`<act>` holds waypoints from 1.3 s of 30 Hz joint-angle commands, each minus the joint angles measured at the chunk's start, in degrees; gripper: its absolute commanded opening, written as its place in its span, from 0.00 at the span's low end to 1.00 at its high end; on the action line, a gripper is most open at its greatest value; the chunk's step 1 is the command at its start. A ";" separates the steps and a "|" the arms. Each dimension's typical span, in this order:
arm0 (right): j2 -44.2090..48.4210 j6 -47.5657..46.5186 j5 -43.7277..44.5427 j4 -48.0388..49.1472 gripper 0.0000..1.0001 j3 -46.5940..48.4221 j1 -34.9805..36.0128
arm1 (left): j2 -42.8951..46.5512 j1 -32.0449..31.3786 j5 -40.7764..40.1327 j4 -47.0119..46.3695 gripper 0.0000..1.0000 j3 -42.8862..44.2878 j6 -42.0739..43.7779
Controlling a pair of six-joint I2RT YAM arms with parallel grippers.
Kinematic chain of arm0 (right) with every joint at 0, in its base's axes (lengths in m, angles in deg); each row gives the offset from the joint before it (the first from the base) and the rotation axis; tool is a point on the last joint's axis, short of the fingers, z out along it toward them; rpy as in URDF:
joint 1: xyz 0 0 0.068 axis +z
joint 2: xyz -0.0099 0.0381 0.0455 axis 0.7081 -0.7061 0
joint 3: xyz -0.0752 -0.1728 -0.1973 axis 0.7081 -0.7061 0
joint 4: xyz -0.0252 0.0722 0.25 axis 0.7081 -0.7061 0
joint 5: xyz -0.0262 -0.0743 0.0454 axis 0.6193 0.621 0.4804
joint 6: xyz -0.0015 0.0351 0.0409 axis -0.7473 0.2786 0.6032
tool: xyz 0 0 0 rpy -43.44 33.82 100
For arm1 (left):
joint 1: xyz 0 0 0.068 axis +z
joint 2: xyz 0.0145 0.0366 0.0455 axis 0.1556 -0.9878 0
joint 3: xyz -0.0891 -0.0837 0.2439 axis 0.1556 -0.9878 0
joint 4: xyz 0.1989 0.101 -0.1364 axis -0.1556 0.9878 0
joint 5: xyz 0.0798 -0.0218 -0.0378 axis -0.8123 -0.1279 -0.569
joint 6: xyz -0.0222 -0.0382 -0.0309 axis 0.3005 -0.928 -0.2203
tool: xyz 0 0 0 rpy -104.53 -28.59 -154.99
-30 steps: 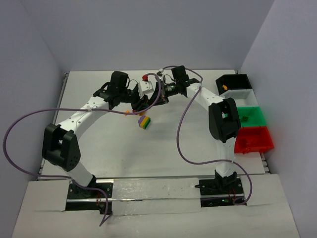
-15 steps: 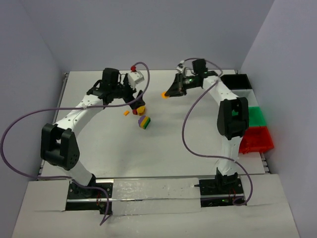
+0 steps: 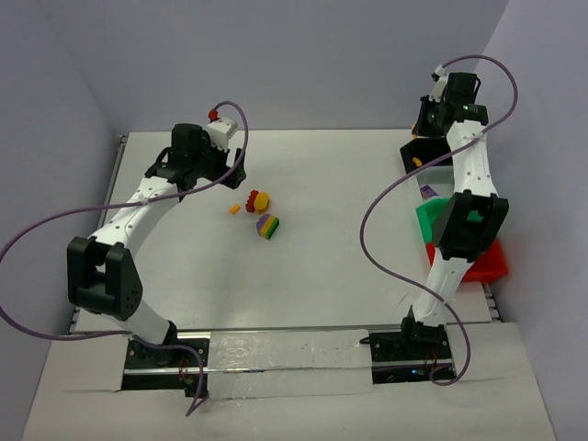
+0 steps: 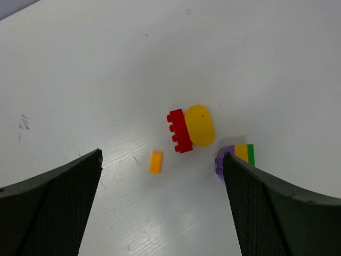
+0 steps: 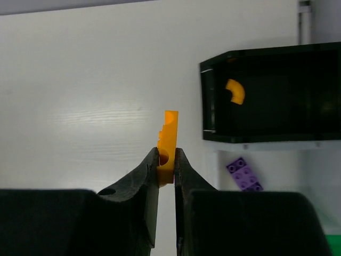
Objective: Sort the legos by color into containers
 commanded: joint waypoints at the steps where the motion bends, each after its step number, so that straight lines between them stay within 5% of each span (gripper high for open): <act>1: -4.36 -3.82 15.32 6.22 0.00 4.74 0.42 | -0.95 0.09 -4.32 -3.71 0.99 -0.19 -1.78; 7: -15.58 -5.58 22.03 7.68 0.00 15.76 0.33 | -2.70 2.10 -3.99 -2.00 0.99 1.07 -3.13; 21: -23.86 -6.91 23.56 12.64 0.11 13.98 -0.63 | -7.80 5.32 -4.35 2.09 0.99 3.22 -3.69; 30: -23.22 -6.52 22.96 12.30 0.35 10.68 -1.59 | -11.00 6.69 -3.20 3.67 0.99 3.39 -3.26; 34: -20.88 -6.51 21.90 11.86 0.66 8.63 -1.60 | -12.46 6.69 -1.91 3.85 0.99 3.53 -2.47; 39: -16.26 -4.74 17.57 9.29 0.74 8.01 -1.41 | -15.03 6.69 0.32 3.33 0.95 3.31 -0.68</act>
